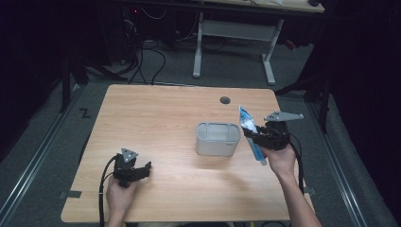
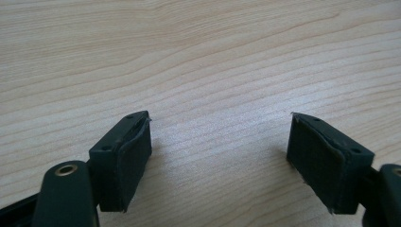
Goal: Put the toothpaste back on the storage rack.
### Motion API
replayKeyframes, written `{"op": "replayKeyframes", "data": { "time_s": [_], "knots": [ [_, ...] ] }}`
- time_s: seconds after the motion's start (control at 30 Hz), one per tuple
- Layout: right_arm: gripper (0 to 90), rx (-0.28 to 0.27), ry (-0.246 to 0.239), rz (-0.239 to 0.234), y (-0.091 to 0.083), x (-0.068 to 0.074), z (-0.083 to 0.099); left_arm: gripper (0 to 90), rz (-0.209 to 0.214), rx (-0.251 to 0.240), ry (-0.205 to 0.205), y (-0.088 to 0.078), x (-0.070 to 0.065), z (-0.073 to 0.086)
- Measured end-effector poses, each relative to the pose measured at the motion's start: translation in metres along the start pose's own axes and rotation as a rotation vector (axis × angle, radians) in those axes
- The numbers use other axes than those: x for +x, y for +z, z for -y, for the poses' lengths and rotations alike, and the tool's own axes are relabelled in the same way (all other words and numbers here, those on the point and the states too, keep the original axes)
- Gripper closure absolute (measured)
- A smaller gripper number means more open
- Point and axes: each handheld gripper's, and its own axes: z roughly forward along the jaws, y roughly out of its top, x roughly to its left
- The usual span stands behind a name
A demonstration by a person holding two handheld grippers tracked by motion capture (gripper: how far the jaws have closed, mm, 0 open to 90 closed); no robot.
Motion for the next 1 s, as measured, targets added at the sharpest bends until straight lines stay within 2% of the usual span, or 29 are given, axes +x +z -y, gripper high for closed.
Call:
{"op": "replayKeyframes", "data": {
  "time_s": [0.47, 1.0],
  "knots": [
    [66.4, -0.027, -0.008, -0.067, 0.009, 0.015, -0.02, 22.9, 0.0, -0.001, 0.0, 0.0, 0.0, 0.0],
    [66.7, -0.05, -0.053, -0.098, 0.02, 0.031, -0.045, 22.7, 0.0, 0.001, 0.001, 0.0, 0.0, 0.0]
  ]
}}
